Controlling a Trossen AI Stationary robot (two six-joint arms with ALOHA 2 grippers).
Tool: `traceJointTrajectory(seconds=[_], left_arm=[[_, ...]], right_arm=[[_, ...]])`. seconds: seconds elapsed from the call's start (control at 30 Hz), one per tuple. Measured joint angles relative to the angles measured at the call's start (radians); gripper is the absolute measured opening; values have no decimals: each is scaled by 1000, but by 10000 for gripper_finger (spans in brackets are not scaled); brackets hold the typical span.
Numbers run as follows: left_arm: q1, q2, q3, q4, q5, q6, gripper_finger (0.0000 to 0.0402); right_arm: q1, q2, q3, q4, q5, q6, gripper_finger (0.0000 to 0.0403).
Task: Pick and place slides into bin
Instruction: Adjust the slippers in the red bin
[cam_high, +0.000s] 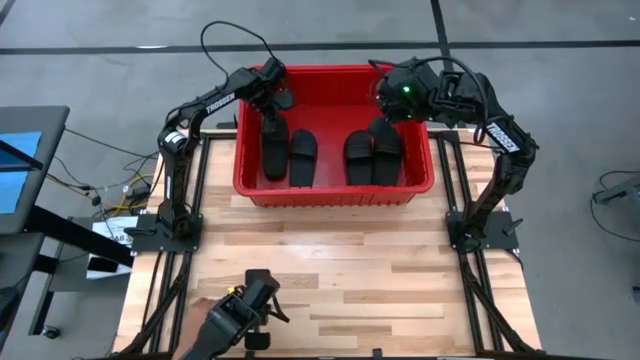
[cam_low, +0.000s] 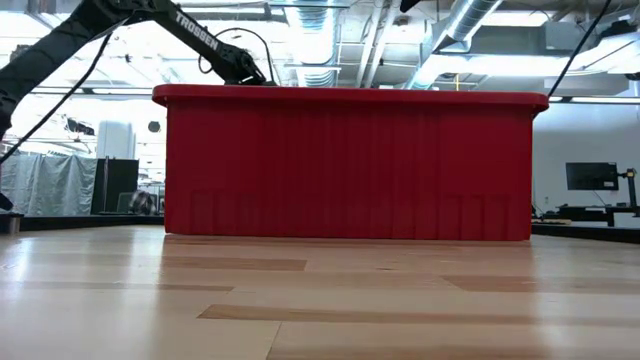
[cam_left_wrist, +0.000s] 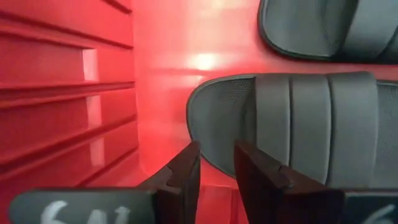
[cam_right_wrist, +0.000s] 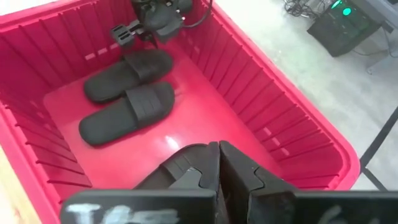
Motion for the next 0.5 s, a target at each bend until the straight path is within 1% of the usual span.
traceJointTrajectory(seconds=[0.1, 0.27, 0.37, 0.5], left_arm=[[2, 0, 0, -2, 7, 22, 89], [-4, 0, 0, -17, 51, 14, 89], [-12, 0, 0, -14, 56, -5, 89], [-22, 0, 0, -21, 102, -37, 89]], right_arm=[[12, 0, 0, -10, 7, 3, 0], [36, 0, 0, -12, 54, 4, 0], [39, 0, 0, -12, 55, 4, 0], [37, 0, 0, -15, 56, 5, 0]])
